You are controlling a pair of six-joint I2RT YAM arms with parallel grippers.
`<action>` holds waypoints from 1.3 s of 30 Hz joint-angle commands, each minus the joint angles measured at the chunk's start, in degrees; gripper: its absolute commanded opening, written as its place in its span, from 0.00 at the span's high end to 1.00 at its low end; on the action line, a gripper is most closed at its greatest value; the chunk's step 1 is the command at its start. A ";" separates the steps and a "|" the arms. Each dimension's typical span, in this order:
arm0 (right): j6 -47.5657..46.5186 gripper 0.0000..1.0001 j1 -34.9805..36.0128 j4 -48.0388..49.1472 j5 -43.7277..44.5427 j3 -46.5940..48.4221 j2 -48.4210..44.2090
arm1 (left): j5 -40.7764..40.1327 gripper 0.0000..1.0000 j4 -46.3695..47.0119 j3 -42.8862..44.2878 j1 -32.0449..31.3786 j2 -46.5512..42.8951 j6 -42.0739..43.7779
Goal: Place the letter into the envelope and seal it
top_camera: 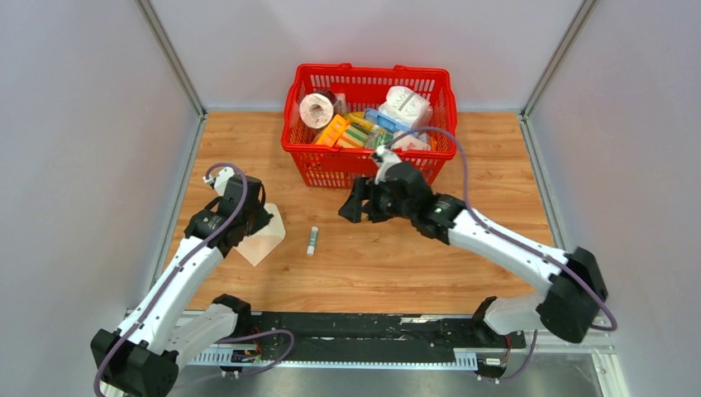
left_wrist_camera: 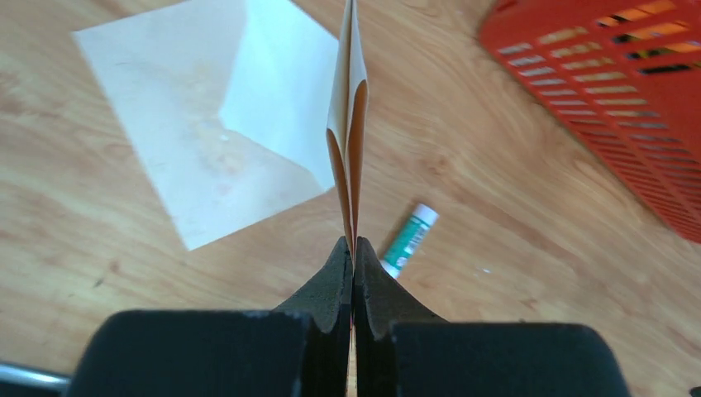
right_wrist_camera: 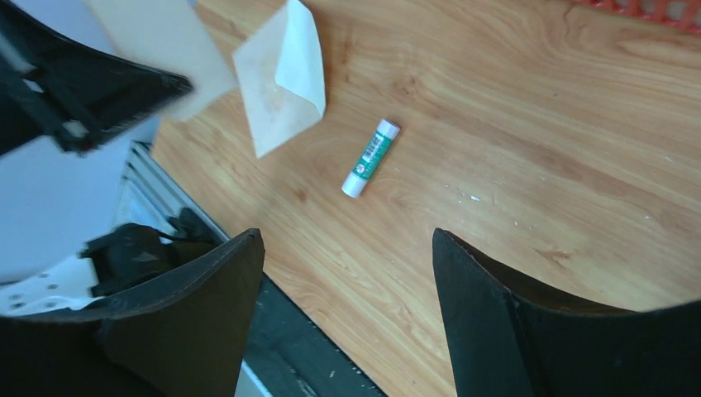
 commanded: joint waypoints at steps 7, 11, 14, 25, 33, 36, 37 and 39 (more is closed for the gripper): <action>-17.85 0.22 10.42 15.32 10.21 12.64 24.47 | -18.42 1.00 -19.46 2.12 3.08 0.73 -7.60; -17.59 0.23 10.77 22.11 6.80 15.80 32.65 | -18.51 1.00 -21.58 2.73 5.28 0.73 -6.73; -17.94 0.24 11.56 25.10 6.34 18.52 37.92 | -17.81 1.00 -21.67 3.35 6.77 0.21 -5.41; -14.69 0.27 12.53 32.84 6.95 28.02 53.14 | -13.33 1.00 -20.52 4.58 9.50 -2.17 0.04; -13.90 0.27 14.29 31.70 9.84 35.67 60.70 | -11.92 1.00 -20.44 5.46 10.91 -2.52 2.32; -13.64 0.27 14.64 31.87 11.44 36.81 62.37 | -10.96 1.00 -20.44 5.72 11.08 -2.43 3.20; -13.46 0.27 14.73 32.13 11.70 37.08 62.90 | -10.87 1.00 -20.35 5.64 11.26 -2.43 3.47; -13.55 0.27 14.82 32.23 12.40 37.96 63.95 | -10.43 1.00 -20.17 5.81 11.35 -2.43 3.82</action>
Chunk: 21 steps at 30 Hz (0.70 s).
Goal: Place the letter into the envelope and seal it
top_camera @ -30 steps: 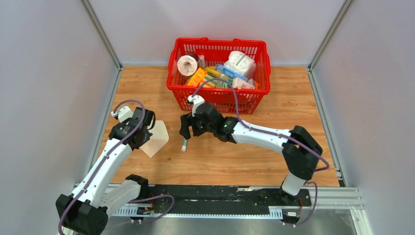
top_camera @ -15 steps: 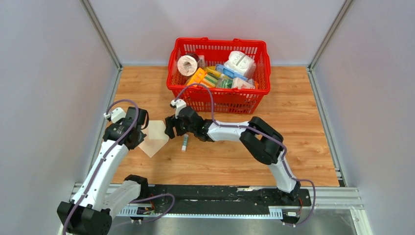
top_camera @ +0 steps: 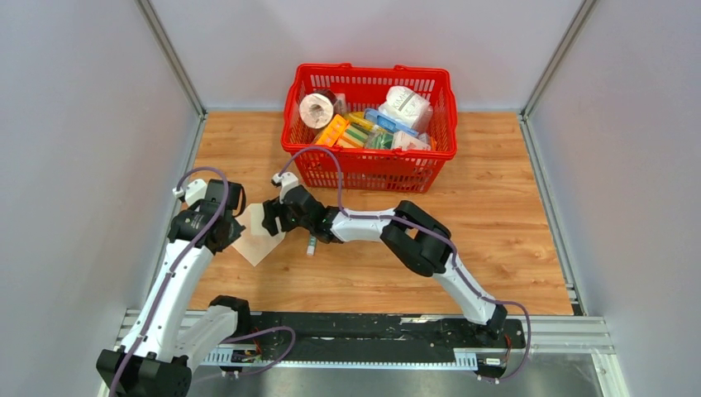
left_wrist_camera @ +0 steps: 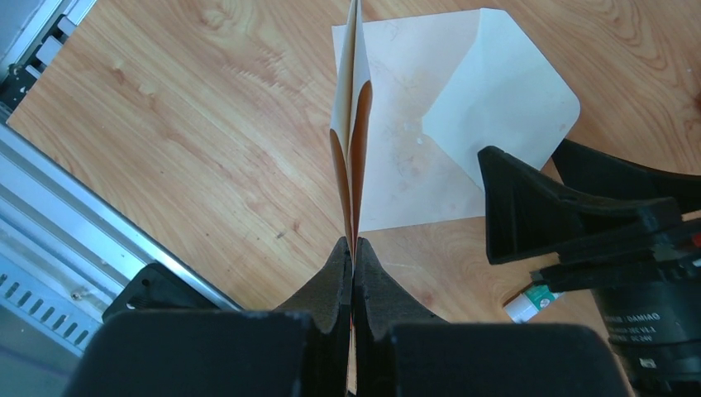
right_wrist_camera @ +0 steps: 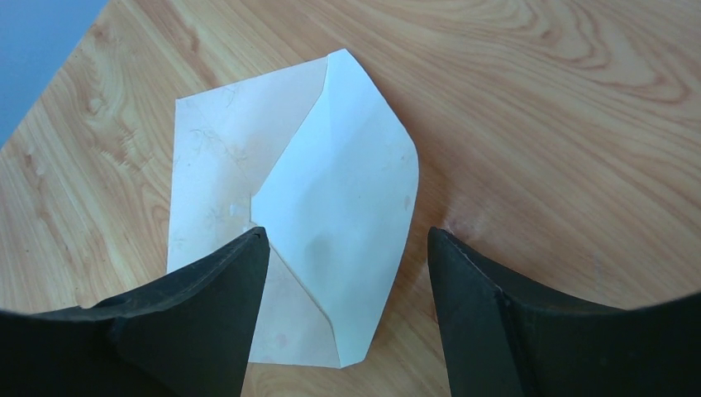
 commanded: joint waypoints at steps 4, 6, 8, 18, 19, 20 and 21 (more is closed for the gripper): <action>1.51 0.28 0.44 2.87 3.40 5.29 3.97 | 1.90 1.00 0.37 2.34 0.68 -0.27 2.71; 2.22 0.32 0.44 2.70 3.58 6.43 4.75 | 2.69 1.00 0.72 2.34 0.77 0.08 3.14; 3.10 0.42 0.35 2.43 4.10 6.88 5.20 | 3.31 1.00 1.08 2.34 0.86 0.17 3.58; 4.24 1.00 0.79 1.37 11.21 -3.64 -9.36 | 17.44 1.00 8.09 2.16 0.94 -0.09 7.71; 3.98 1.00 0.96 1.20 13.05 -6.89 -13.48 | 22.42 1.00 9.67 1.90 0.86 -0.61 8.07; 3.89 1.00 1.05 0.24 15.07 -9.79 -16.91 | 27.87 1.00 12.74 1.29 0.86 -1.14 8.07; 3.89 1.00 1.05 -1.85 16.57 -11.91 -20.78 | 31.66 1.00 14.68 1.02 0.77 -1.49 7.20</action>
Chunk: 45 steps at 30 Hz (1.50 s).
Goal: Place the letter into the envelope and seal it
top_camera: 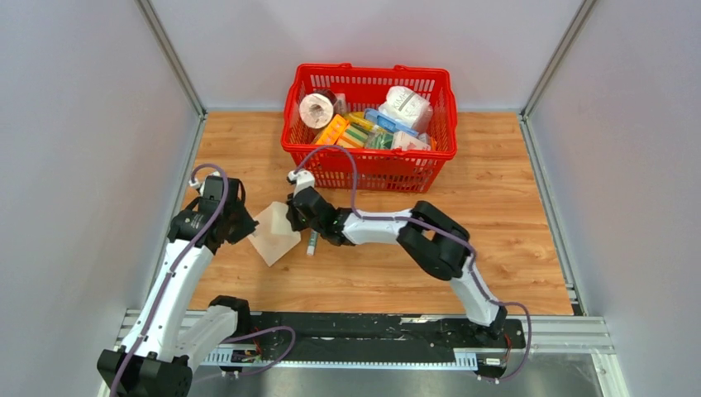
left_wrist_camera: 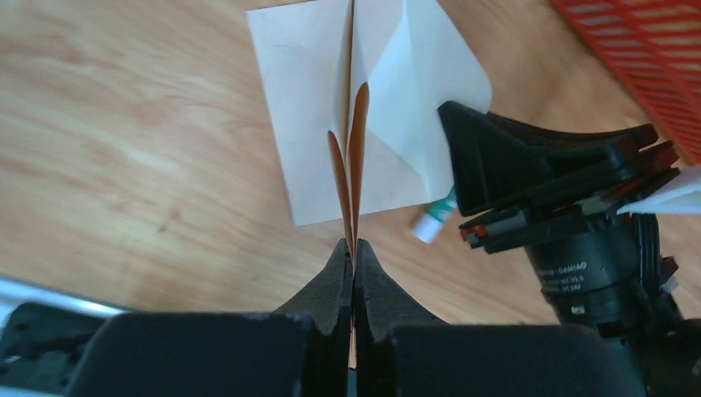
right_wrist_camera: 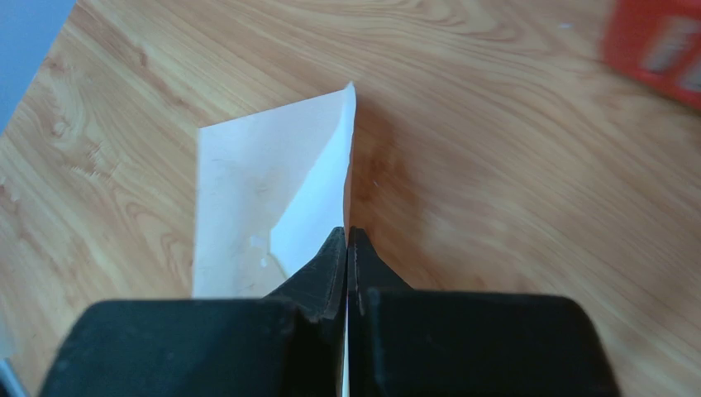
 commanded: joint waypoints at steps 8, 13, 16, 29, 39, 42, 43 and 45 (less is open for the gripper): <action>0.13 1.00 0.70 -14.82 18.53 -21.66 -42.46 | 30.16 1.00 25.20 5.28 -11.93 2.76 -7.60; 1.89 1.00 0.70 -21.16 23.62 -27.03 -54.24 | 24.28 1.00 33.37 7.32 -24.40 7.41 -13.14; 2.68 1.00 0.88 -26.77 28.89 -28.70 -58.99 | 20.85 1.00 38.46 6.71 -29.25 9.88 -16.66; 7.25 1.00 1.32 -35.94 38.57 -39.77 -70.87 | 23.29 1.00 54.55 5.30 -37.88 28.86 -21.41; 9.09 1.00 2.20 -31.37 37.44 -43.74 -68.85 | 25.32 1.00 58.26 2.67 -37.97 32.30 -23.70; 9.19 1.00 2.98 -30.76 37.35 -43.04 -67.80 | 25.58 1.00 58.61 2.14 -37.97 32.38 -23.96; 9.01 1.00 3.25 -30.49 37.35 -42.95 -67.62 | 25.76 1.00 58.61 2.05 -37.97 32.47 -23.96; 8.49 1.00 3.43 -29.53 37.00 -42.68 -66.75 | 26.20 1.00 58.61 1.96 -37.97 32.47 -23.70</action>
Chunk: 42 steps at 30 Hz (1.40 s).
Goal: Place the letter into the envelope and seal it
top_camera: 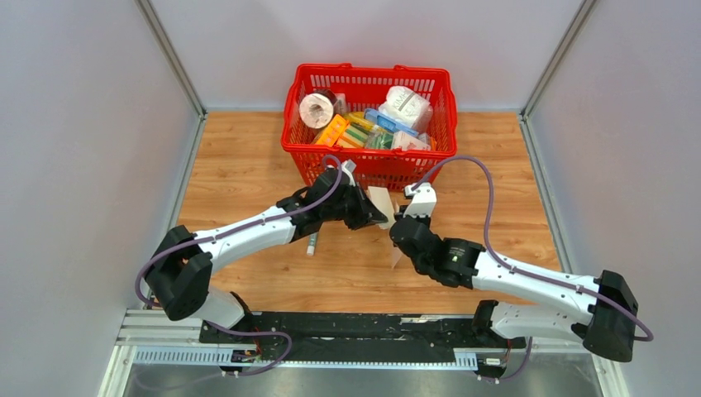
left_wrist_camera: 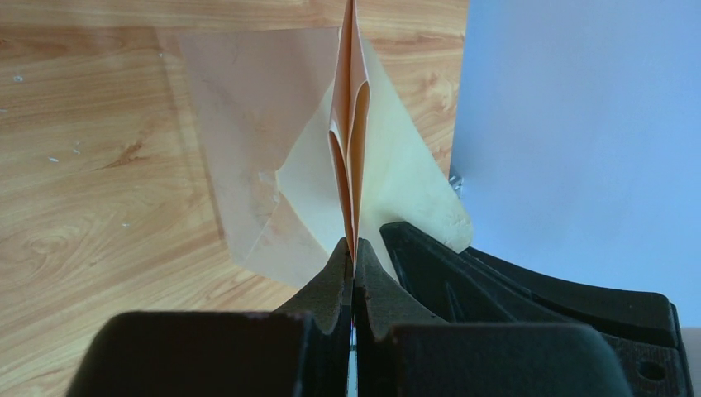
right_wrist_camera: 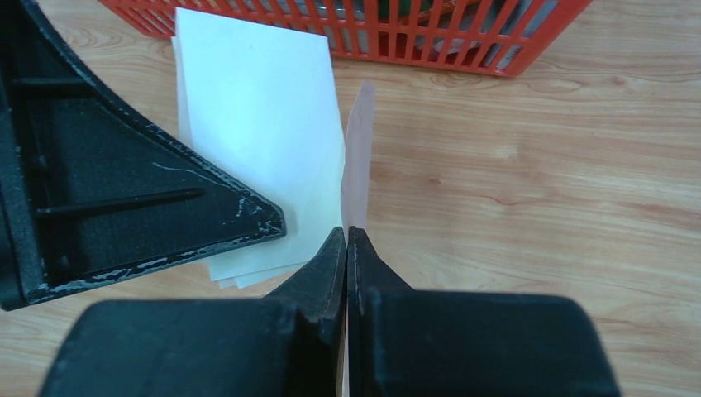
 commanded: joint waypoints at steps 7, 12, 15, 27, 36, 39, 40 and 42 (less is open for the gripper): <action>0.37 1.00 1.70 7.52 -1.46 1.78 4.52 | 1.92 1.00 1.30 -1.27 -0.20 -0.95 2.04; -0.07 1.00 2.49 9.19 -2.34 2.83 6.54 | 1.74 1.00 1.20 -3.91 -0.20 -3.49 2.04; 0.19 1.00 2.76 9.71 -2.87 3.53 7.60 | 0.61 1.00 0.06 -5.40 -0.20 -5.08 2.13; 3.44 1.00 2.76 9.80 -3.57 3.54 9.10 | 3.23 1.00 6.38 -10.94 -0.11 -6.67 -2.35; 4.32 1.00 2.85 10.24 -5.07 3.89 9.54 | 5.17 1.00 9.81 -13.05 -0.20 -5.61 -5.07; 4.50 1.00 2.76 10.59 -5.07 3.54 9.63 | 6.05 1.00 10.69 -13.23 -0.20 -5.08 -5.78; 4.59 1.00 2.76 10.77 -5.24 3.45 9.63 | 6.31 1.00 10.78 -13.14 -0.20 -5.08 -5.87; 4.76 1.00 2.76 10.68 -5.07 3.10 9.80 | 6.75 1.00 10.52 -13.14 -0.20 -5.34 -5.78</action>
